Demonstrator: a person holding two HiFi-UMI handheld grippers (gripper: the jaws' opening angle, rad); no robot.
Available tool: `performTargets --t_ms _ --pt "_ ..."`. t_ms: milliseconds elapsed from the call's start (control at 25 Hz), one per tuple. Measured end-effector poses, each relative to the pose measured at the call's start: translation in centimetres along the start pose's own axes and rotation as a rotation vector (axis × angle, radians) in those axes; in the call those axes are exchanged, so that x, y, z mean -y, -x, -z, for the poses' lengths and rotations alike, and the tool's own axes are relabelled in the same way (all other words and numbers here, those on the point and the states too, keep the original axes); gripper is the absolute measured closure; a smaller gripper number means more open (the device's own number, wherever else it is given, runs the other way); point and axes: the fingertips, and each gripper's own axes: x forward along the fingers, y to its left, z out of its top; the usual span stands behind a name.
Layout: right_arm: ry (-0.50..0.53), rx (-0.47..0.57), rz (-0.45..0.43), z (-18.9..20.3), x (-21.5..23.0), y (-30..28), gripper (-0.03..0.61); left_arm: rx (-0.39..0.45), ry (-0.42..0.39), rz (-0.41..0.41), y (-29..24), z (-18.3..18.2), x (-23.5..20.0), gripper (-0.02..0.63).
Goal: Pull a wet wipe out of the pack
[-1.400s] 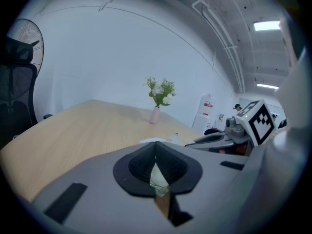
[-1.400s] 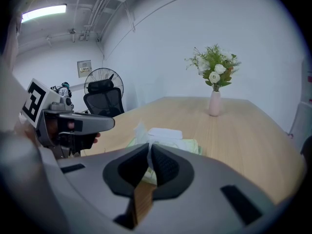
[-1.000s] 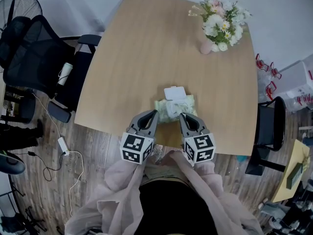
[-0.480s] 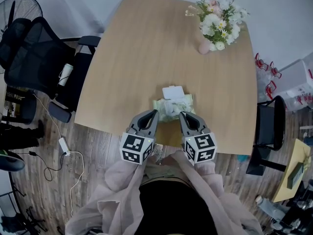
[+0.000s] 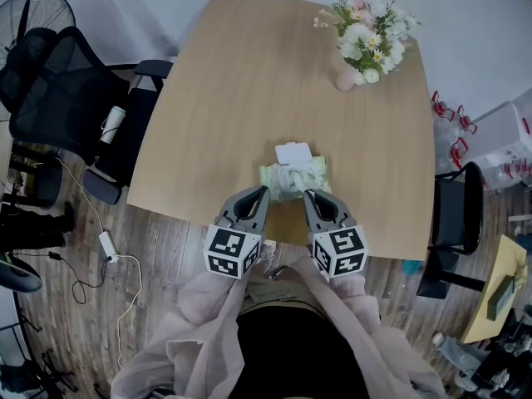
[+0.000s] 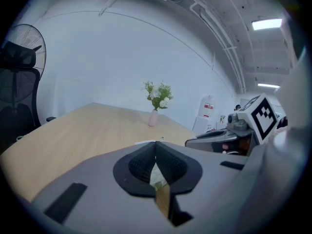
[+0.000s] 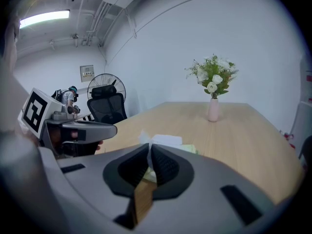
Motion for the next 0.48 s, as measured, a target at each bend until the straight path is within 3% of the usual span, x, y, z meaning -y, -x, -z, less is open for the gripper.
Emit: performTargets --t_ms 480 --pt "-0.004 0.008 0.004 0.6 -0.5 2.1 0.56 0.003 -0.014 0.0 1.6 0.2 1.7 0.603"
